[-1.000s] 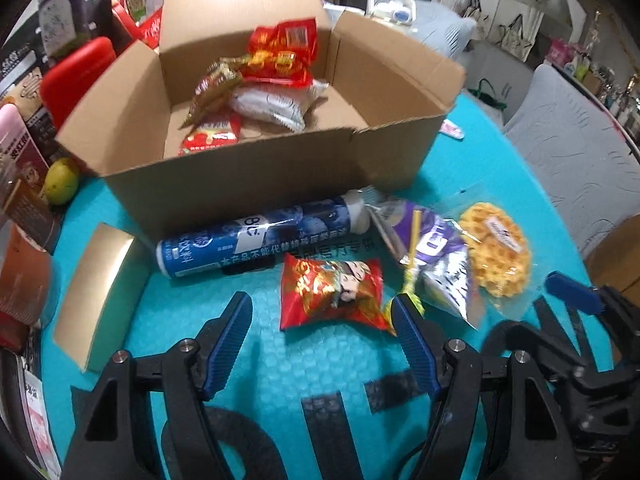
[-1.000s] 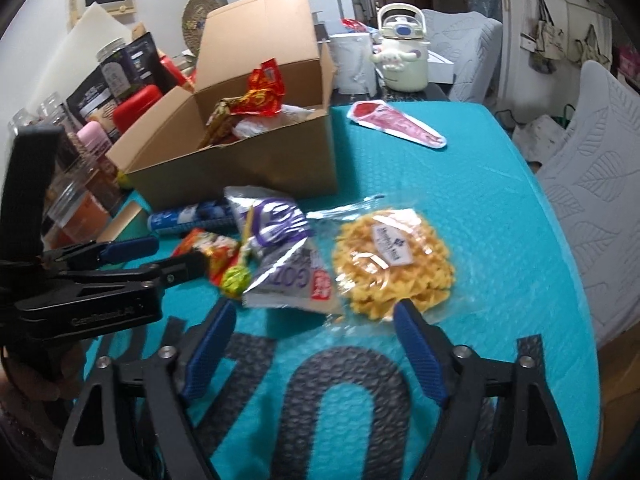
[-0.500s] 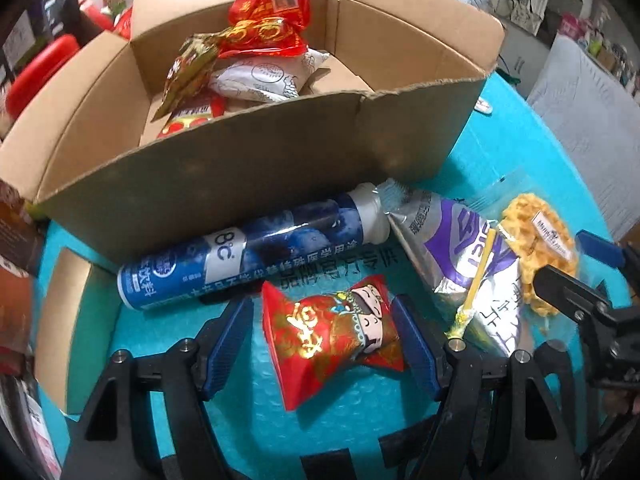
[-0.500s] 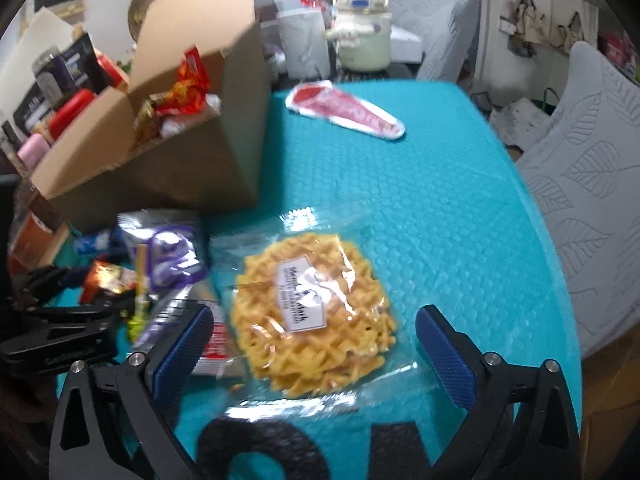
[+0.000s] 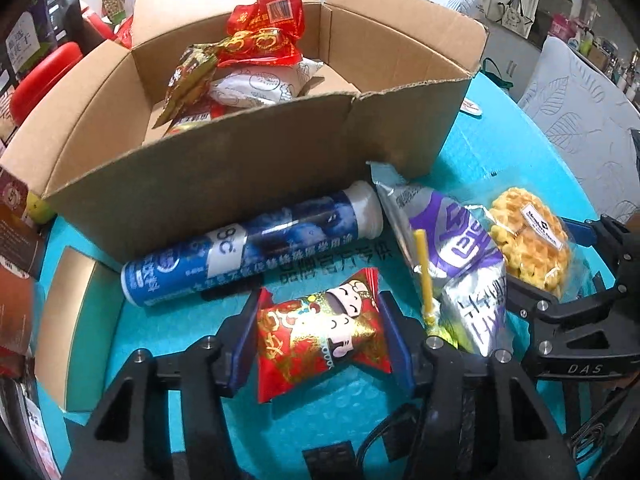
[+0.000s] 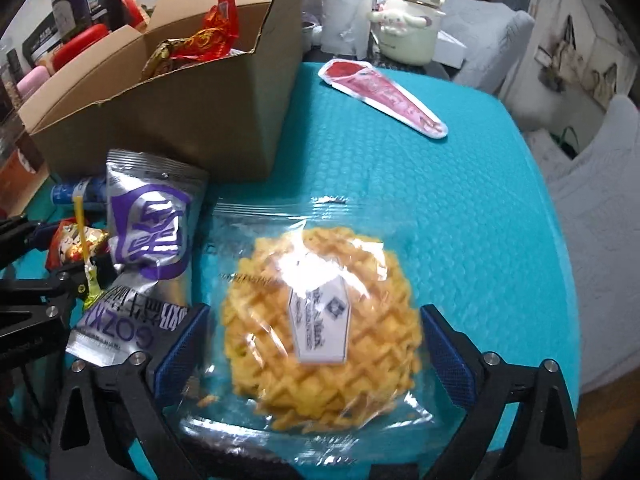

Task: Organize snacks
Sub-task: 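Grasp the red candy-wrapped pastry with the left tool while the right tool grasps the waffle bag, then lift the red pastry with the left tool while the right tool carries the waffle bag to the box, then lower the pastry and waffle bag into the box and open both tools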

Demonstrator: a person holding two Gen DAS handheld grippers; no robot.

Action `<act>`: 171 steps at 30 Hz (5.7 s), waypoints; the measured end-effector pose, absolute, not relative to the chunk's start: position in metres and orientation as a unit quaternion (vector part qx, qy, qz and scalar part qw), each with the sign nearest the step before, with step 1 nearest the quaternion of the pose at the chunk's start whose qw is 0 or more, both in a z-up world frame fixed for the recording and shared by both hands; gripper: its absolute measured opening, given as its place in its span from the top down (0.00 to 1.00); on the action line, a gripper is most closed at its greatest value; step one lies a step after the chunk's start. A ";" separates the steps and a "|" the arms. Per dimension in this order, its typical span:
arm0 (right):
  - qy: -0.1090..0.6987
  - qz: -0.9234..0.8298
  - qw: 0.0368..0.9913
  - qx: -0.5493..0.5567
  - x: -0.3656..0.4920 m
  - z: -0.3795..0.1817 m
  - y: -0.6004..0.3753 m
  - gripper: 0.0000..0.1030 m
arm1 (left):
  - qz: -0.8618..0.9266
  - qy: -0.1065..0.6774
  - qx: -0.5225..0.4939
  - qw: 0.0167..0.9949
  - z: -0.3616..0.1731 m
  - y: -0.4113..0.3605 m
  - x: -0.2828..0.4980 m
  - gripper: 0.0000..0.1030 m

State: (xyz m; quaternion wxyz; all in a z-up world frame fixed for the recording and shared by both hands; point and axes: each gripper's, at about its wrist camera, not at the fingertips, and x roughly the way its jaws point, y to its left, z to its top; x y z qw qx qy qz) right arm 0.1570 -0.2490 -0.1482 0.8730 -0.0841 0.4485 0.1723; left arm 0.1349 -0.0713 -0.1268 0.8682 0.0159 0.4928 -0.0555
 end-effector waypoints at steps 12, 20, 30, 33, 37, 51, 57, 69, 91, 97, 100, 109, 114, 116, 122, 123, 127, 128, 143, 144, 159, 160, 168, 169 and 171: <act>0.444 0.155 0.881 -0.050 0.114 -0.142 -0.261 0.22 | -0.066 0.498 -0.001 0.865 -0.123 -0.058 0.101 0.46; 0.444 0.142 0.884 -0.045 0.103 -0.143 -0.263 0.22 | -0.082 0.498 0.007 0.863 -0.123 -0.059 0.076 0.47; 0.425 0.154 0.891 -0.038 0.058 -0.138 -0.259 0.22 | -0.093 0.494 0.013 0.864 -0.121 -0.058 0.036 0.46; 0.428 0.160 0.889 -0.037 0.043 -0.142 -0.258 0.22 | -0.093 0.495 0.014 0.864 -0.122 -0.057 0.028 0.46; 0.426 0.159 0.889 -0.050 0.034 -0.144 -0.256 0.22 | -0.091 0.498 0.016 0.862 -0.126 -0.056 0.016 0.46; 0.434 0.154 0.885 -0.066 0.035 -0.150 -0.249 0.17 | -0.084 0.482 0.020 0.872 -0.131 -0.054 0.000 0.46; 0.438 0.151 0.884 -0.066 0.039 -0.150 -0.246 0.14 | -0.087 0.481 0.014 0.872 -0.129 -0.050 -0.005 0.46; 0.429 0.167 0.887 -0.037 0.037 -0.142 -0.246 0.24 | -0.106 0.500 -0.002 0.859 -0.123 -0.039 0.003 0.46; 0.361 0.269 0.892 -0.025 0.028 -0.058 -0.220 0.24 | -0.137 0.417 -0.036 0.898 -0.034 -0.014 0.017 0.46; 0.330 0.287 0.899 -0.021 0.044 -0.025 -0.214 0.24 | -0.140 0.365 -0.035 0.920 0.000 -0.012 0.030 0.46; 0.314 0.288 0.904 -0.026 0.055 -0.008 -0.213 0.24 | -0.144 0.335 -0.031 0.931 0.019 -0.012 0.038 0.46; 0.257 0.292 0.921 -0.032 0.089 0.038 -0.211 0.24 | -0.146 0.262 -0.039 0.953 0.061 -0.005 0.072 0.46; 0.237 0.291 0.926 -0.034 0.112 0.058 -0.209 0.24 | -0.142 0.229 -0.048 0.962 0.076 -0.001 0.095 0.46; 0.231 0.289 0.928 -0.039 0.121 0.063 -0.207 0.24 | -0.137 0.215 -0.063 0.965 0.081 0.004 0.104 0.46; 0.214 0.293 0.931 -0.042 0.154 0.073 -0.196 0.24 | -0.128 0.199 -0.086 0.968 0.088 0.013 0.143 0.46; 0.213 0.296 0.930 -0.041 0.160 0.073 -0.193 0.24 | -0.122 0.198 -0.086 0.969 0.088 0.014 0.150 0.46; 0.212 0.303 0.928 -0.041 0.187 0.066 -0.180 0.24 | -0.087 0.201 -0.079 0.973 0.083 0.017 0.177 0.46; 0.214 0.304 0.927 -0.042 0.194 0.064 -0.177 0.24 | -0.084 0.205 -0.079 0.972 0.081 0.017 0.181 0.46; 0.263 0.342 0.902 -0.019 0.267 0.024 -0.148 0.24 | -0.039 0.283 -0.079 0.955 0.034 0.034 0.243 0.46; 0.267 0.342 0.901 -0.020 0.270 0.021 -0.147 0.24 | -0.038 0.288 -0.076 0.954 0.031 0.033 0.245 0.46; 0.354 0.319 0.879 -0.021 0.312 -0.030 -0.145 0.24 | -0.023 0.370 -0.038 0.928 -0.027 0.021 0.287 0.46; 0.358 0.318 0.878 -0.023 0.314 -0.032 -0.144 0.24 | -0.023 0.377 -0.034 0.925 -0.030 0.021 0.289 0.46; 0.358 0.281 0.888 -0.060 0.317 -0.042 -0.135 0.22 | -0.031 0.408 -0.044 0.911 -0.045 0.021 0.298 0.46; 0.359 0.279 0.889 -0.064 0.317 -0.042 -0.135 0.22 | -0.030 0.409 -0.041 0.911 -0.045 0.021 0.298 0.46; 0.363 0.272 0.888 -0.071 0.319 -0.045 -0.134 0.22 | -0.018 0.411 -0.027 0.911 -0.046 0.019 0.299 0.46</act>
